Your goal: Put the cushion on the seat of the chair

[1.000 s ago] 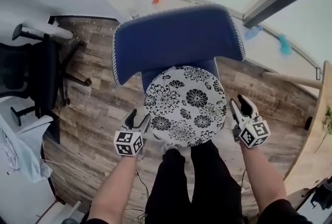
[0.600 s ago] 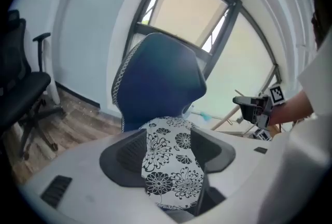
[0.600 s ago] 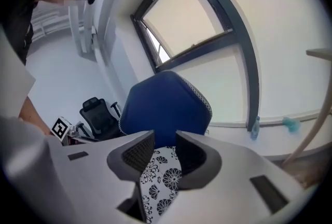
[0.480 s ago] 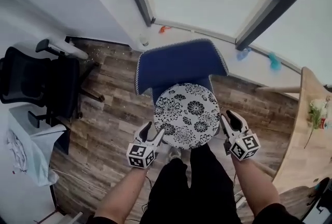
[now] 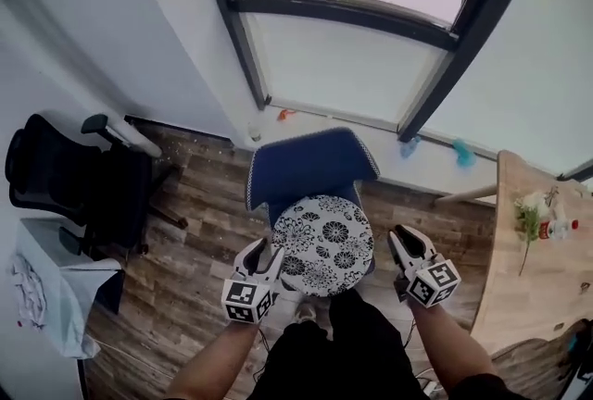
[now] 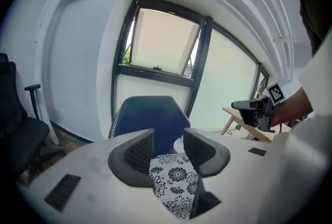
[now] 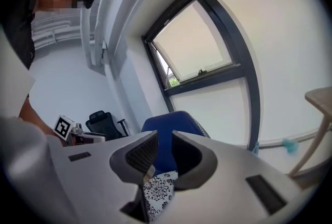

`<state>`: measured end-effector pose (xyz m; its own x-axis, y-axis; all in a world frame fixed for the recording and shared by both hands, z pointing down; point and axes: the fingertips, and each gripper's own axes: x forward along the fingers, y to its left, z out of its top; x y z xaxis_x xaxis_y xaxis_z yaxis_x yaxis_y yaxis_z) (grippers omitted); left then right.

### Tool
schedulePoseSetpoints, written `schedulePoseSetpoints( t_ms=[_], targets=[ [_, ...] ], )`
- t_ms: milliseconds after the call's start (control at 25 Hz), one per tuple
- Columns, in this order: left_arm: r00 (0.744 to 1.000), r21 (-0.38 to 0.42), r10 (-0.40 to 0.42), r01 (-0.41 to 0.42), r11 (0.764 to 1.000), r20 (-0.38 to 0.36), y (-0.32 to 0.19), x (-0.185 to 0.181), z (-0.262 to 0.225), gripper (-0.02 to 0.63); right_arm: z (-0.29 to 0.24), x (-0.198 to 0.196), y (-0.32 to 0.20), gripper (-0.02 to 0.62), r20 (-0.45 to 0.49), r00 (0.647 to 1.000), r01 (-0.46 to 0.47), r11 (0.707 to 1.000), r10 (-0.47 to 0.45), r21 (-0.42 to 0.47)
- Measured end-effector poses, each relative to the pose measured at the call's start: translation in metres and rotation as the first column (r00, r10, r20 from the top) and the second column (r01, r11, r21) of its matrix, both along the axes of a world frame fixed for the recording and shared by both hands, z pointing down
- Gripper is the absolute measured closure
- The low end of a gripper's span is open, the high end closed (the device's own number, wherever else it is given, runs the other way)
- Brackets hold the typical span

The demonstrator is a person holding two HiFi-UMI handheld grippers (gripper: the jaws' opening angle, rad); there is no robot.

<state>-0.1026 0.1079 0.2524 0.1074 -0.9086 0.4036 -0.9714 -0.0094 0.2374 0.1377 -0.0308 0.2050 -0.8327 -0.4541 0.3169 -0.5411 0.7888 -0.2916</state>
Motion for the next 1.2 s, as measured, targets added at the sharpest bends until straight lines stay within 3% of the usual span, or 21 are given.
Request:
schedulePoseSetpoints(
  t_ms=[320, 600, 800, 1200],
  targets=[
    [0.998, 0.119, -0.032, 0.025, 0.993, 0.052, 0.016, -0.01, -0.092, 0.495, -0.088, -0.013, 0.033, 0.523, 0.02, 0.996, 0.086, 0.989, -0.089, 0.117],
    [0.991, 0.219, -0.081, 0.055, 0.974, 0.109, 0.024, -0.026, -0.15, 0.535, -0.13, 0.005, 0.022, 0.537, 0.014, 0.998, 0.051, 0.984, -0.054, 0.172],
    [0.985, 0.262, -0.09, 0.049, 0.964, 0.149, 0.033, -0.031, -0.178, 0.581, -0.155, 0.001, 0.026, 0.545, 0.035, 0.999, 0.029, 0.982, -0.037, 0.188],
    [0.976, 0.327, -0.095, 0.026, 0.945, 0.197, 0.037, -0.027, -0.212, 0.589, -0.171, -0.001, 0.036, 0.569, 0.033, 0.997, 0.053, 0.968, -0.063, 0.244]
  ],
)
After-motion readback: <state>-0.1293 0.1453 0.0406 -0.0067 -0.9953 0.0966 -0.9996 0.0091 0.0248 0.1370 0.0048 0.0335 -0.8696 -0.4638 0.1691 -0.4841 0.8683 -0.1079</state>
